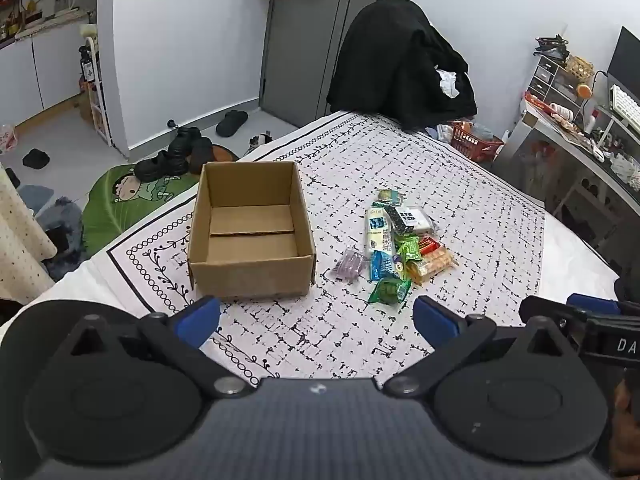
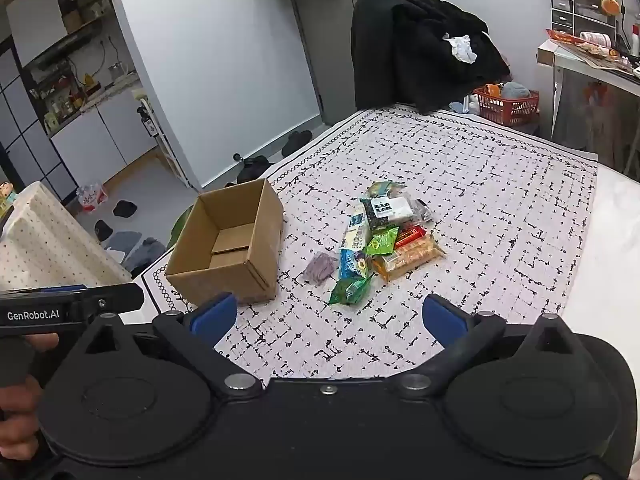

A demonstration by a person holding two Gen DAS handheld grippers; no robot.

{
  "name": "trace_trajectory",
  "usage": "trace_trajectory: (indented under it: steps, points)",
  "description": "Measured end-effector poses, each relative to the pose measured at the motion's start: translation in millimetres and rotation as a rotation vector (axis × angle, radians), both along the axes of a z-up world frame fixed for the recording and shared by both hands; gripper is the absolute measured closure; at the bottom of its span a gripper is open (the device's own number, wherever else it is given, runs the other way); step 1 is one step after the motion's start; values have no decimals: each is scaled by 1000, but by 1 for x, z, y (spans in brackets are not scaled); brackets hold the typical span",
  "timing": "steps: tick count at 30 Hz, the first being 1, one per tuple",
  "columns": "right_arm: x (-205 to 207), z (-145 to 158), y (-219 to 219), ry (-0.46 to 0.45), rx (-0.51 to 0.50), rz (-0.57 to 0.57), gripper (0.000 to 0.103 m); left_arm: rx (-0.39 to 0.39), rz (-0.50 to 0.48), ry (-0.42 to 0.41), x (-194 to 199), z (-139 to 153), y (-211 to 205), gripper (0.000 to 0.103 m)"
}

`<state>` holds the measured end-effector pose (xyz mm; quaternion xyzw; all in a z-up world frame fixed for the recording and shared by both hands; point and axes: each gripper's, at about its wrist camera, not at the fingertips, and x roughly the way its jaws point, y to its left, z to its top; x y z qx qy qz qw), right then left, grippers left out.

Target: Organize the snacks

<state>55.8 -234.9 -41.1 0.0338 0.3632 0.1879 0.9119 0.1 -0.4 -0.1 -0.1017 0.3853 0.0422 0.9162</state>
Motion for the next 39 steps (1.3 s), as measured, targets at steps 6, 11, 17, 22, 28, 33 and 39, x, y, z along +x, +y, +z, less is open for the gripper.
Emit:
trace_trajectory:
  steps: [6,11,17,22,28,33,39]
  points:
    - [1,3,0,-2,13,3,2,-3,-10,4,-5,-5,5,0]
    - [1,5,-2,-8,14,16,1,3,-10,-2,-7,-2,0,0]
    - [-1,7,-2,-14,17,19,1,0,-11,3,-3,5,-4,0]
    - [-2,7,-3,-17,17,12,1,6,-12,-4,-5,8,-4,1]
    - [-3,7,-4,-18,13,14,1,8,-14,-1,-6,8,-5,1]
    - [-4,8,-5,-21,10,18,1,7,-16,-3,-6,7,-4,1]
    - [-1,7,-4,-14,6,24,1,7,-14,3,-5,6,-6,1]
